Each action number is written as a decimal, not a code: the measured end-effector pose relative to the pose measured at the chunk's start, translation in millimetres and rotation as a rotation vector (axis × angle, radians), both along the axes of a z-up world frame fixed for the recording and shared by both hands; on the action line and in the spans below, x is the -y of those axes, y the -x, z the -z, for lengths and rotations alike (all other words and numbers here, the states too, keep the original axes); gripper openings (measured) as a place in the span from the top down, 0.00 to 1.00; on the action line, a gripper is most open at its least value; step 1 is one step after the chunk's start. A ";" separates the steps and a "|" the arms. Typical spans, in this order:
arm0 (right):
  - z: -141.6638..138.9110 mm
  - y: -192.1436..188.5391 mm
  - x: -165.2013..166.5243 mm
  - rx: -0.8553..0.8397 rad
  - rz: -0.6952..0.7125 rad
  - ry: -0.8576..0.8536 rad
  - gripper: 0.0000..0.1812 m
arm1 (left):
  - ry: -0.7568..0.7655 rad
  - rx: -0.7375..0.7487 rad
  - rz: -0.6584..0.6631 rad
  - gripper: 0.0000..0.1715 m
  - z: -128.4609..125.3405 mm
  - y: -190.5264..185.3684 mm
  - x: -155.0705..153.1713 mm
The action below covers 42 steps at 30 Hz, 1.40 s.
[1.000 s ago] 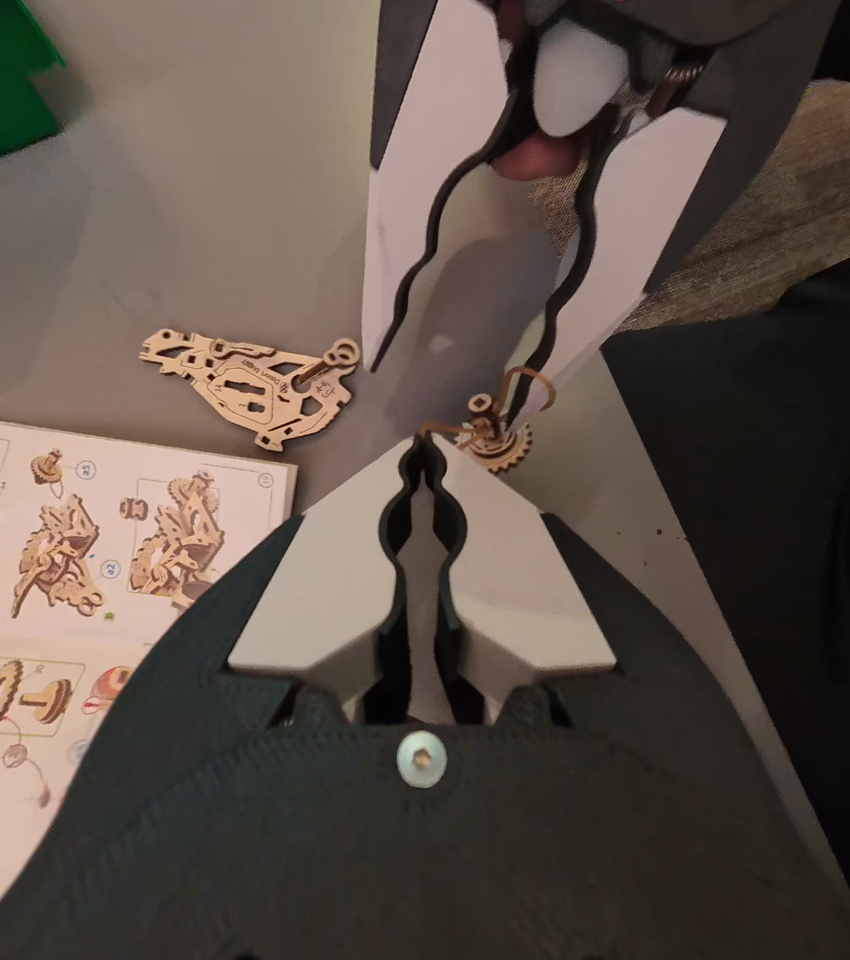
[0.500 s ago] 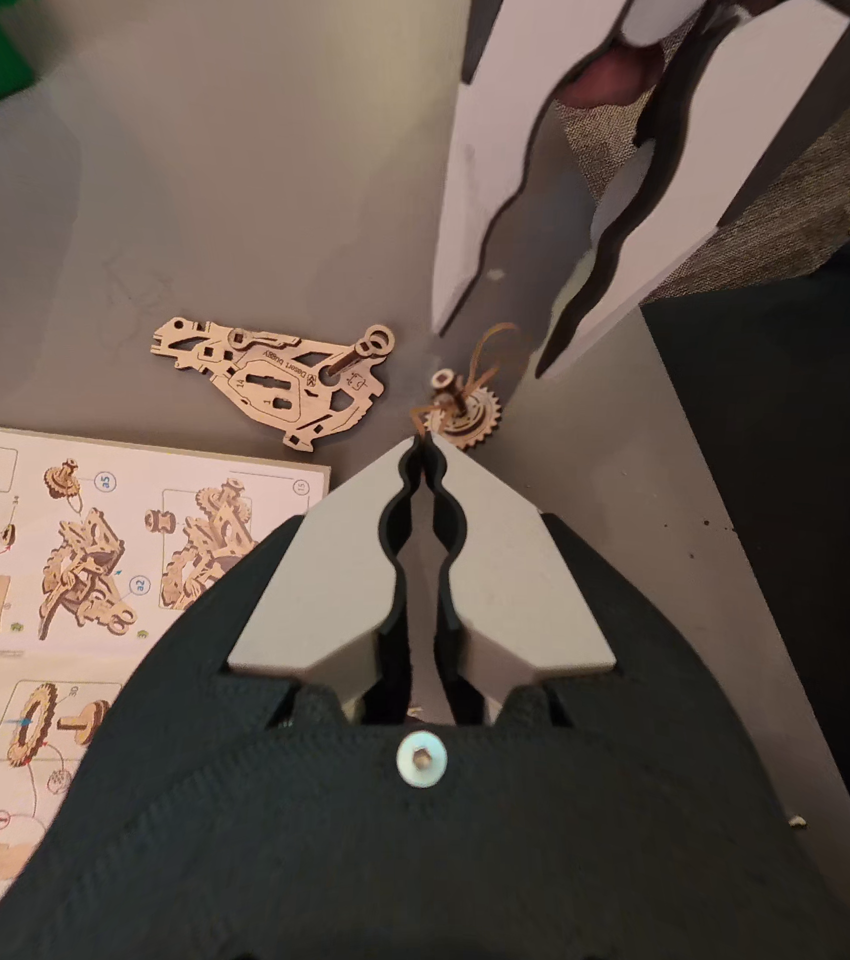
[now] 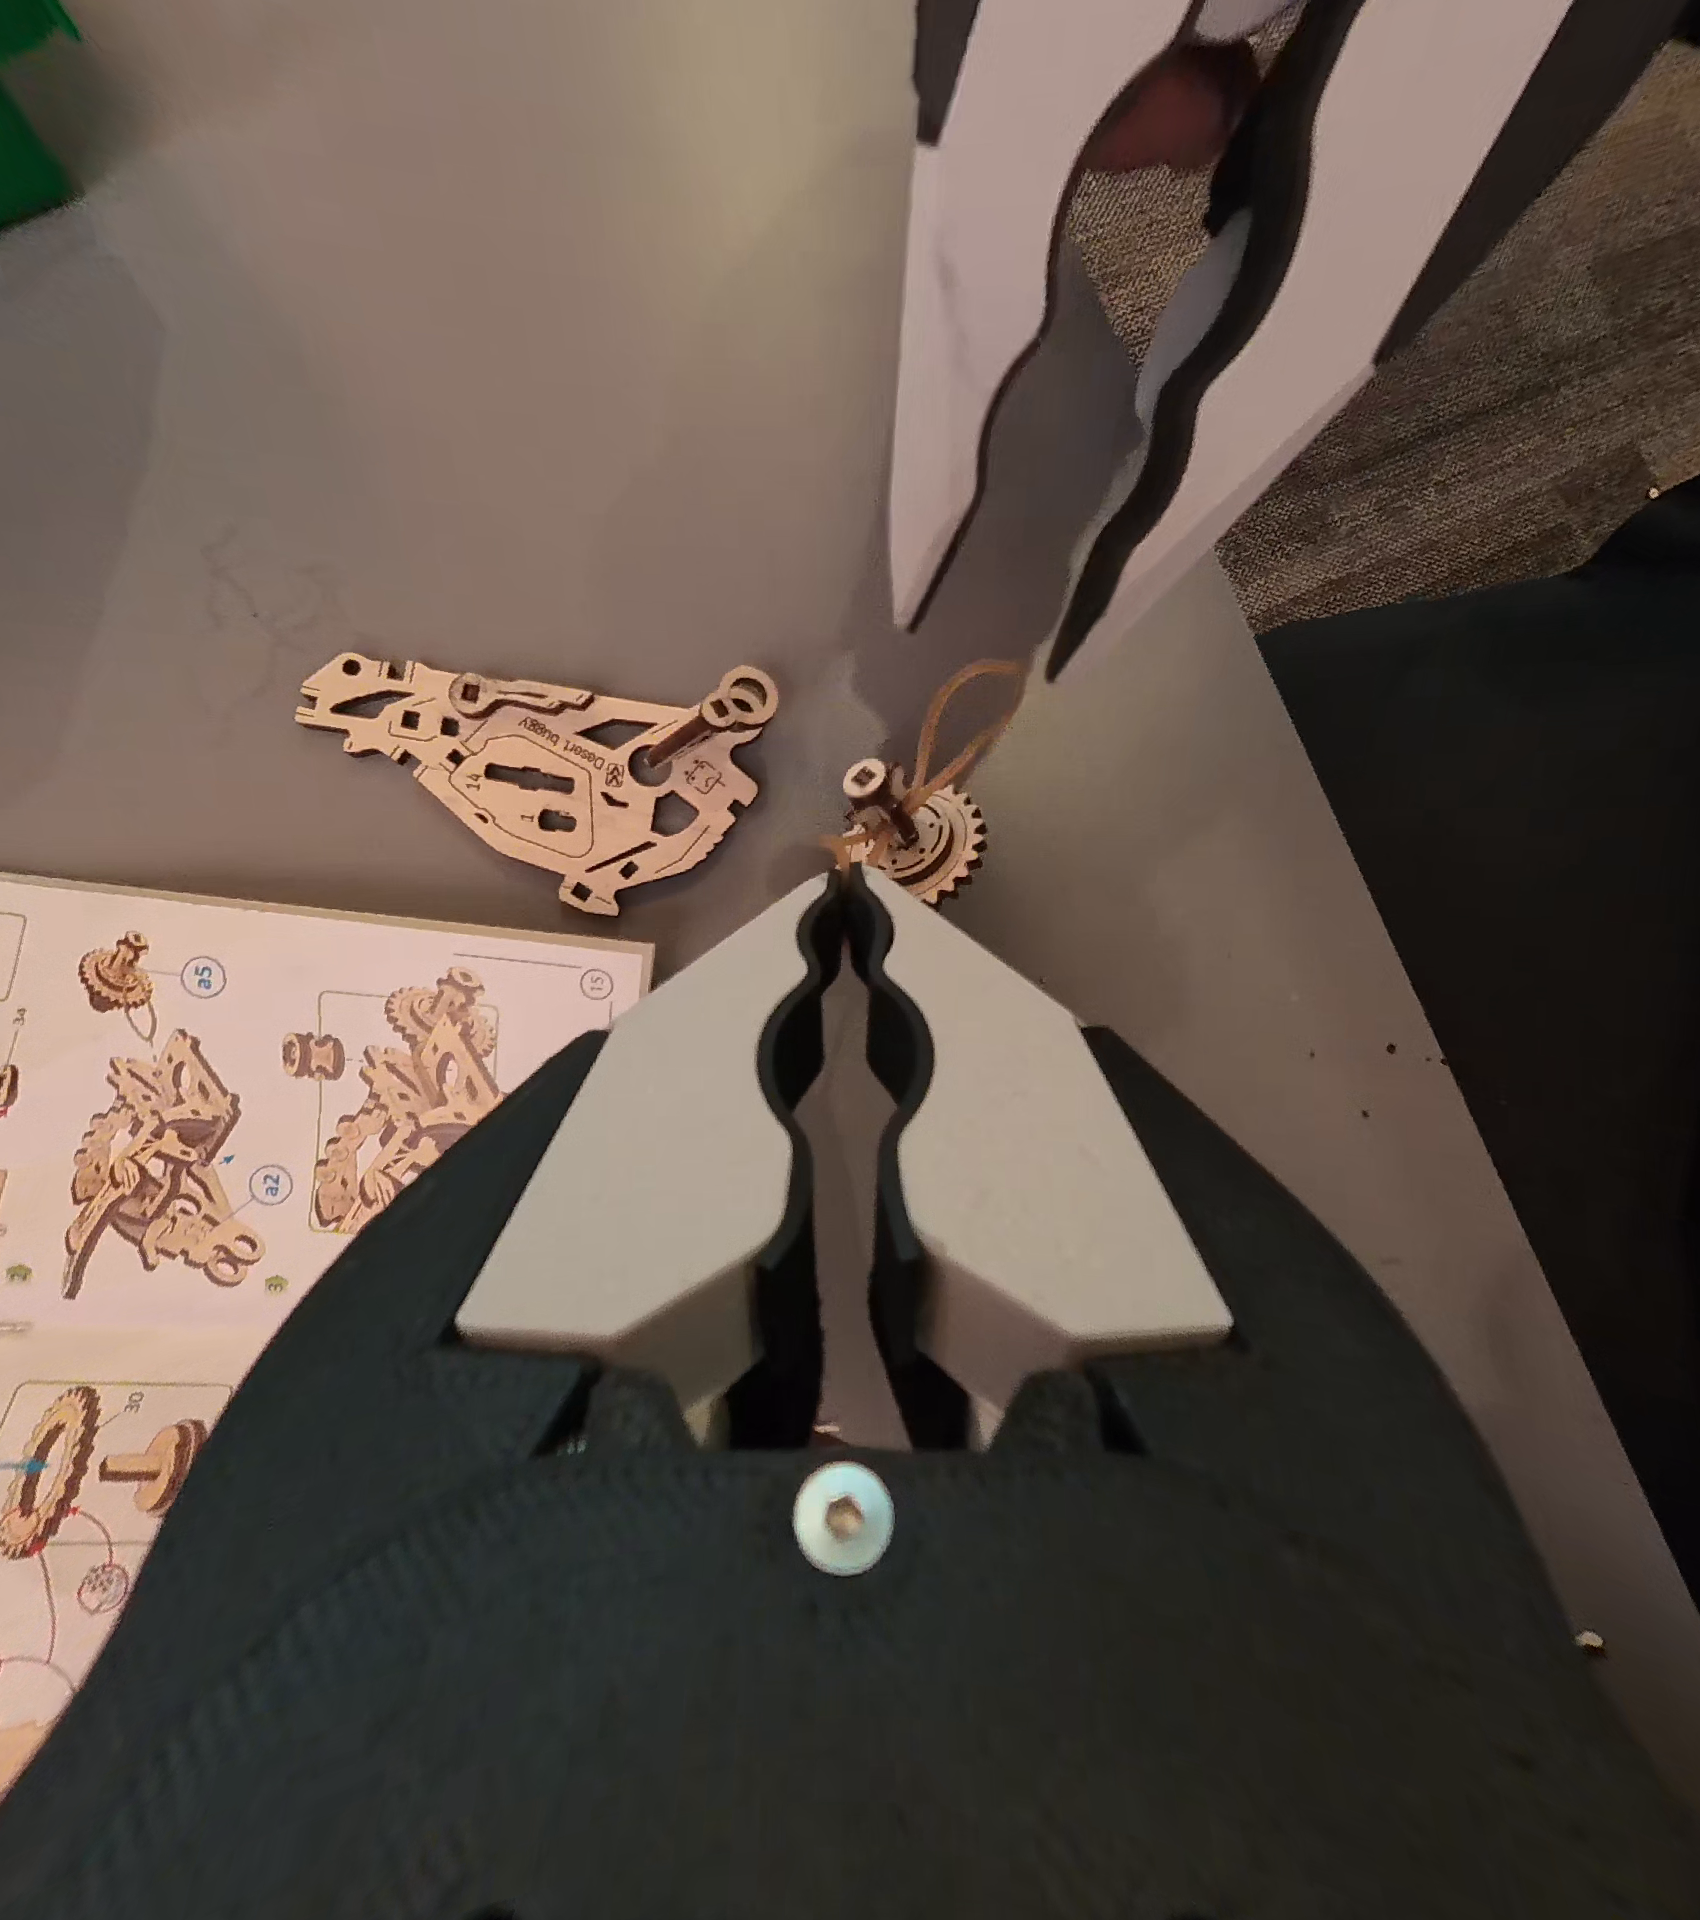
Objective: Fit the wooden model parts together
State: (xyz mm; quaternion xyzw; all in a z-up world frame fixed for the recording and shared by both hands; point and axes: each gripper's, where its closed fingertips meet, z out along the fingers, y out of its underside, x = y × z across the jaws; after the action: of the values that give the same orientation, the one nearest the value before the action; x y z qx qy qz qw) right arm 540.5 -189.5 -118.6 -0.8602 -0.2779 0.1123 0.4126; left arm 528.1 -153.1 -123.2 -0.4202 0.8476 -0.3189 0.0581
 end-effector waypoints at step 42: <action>-16.9 17.0 -28.0 0.032 -0.038 -0.179 1.00 | 0.079 0.024 0.016 1.00 -12.4 -0.5 10.0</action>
State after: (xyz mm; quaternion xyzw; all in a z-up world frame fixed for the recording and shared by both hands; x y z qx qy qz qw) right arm 523.5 -161.5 -101.7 -0.8161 -0.3098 0.0813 0.4810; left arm 528.5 -163.2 -110.8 -0.4116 0.8369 -0.3575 0.0490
